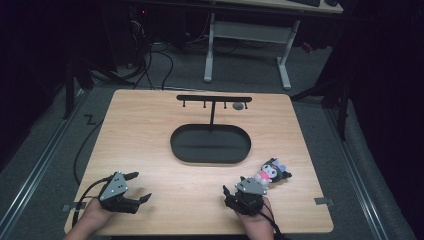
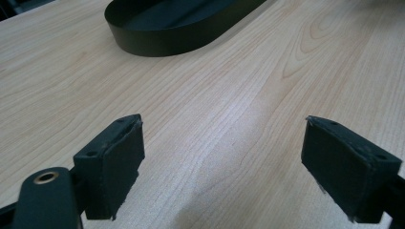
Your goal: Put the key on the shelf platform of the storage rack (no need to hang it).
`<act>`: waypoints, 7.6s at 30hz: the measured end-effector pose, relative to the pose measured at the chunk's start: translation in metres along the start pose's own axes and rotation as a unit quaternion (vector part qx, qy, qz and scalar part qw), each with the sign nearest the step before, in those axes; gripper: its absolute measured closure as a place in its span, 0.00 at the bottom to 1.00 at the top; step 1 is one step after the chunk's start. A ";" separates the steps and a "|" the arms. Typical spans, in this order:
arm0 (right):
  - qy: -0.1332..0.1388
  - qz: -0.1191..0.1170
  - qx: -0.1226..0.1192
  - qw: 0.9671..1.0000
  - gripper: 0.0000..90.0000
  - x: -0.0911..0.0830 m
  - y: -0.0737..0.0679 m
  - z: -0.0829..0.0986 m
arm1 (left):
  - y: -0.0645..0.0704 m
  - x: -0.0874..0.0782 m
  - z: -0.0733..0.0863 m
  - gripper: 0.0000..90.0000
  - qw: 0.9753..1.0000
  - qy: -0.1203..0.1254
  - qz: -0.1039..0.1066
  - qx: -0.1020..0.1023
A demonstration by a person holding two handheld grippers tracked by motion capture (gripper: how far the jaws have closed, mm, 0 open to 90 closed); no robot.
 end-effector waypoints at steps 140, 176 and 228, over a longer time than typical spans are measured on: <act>-0.132 -0.029 0.054 0.989 0.24 -0.015 0.032 0.017 | -0.001 0.000 0.000 0.17 1.000 0.002 0.007 -0.006; -0.250 -0.024 -0.015 0.968 0.20 -0.045 0.053 0.004 | 0.000 0.001 0.000 0.17 1.000 -0.002 0.006 -0.004; -0.291 0.018 0.072 0.954 0.38 -0.017 0.111 0.023 | 0.000 0.001 0.000 0.17 1.000 -0.002 0.007 -0.005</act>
Point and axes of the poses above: each handheld gripper's, and its own axes: x roughly forward along the jaws, z roughly out of its underside, y roughly to its right, the point moved 10 cm from there along x, roughly forward along the jaws, and after that the axes turned 1 degree about -z, right-handed, at the moved point
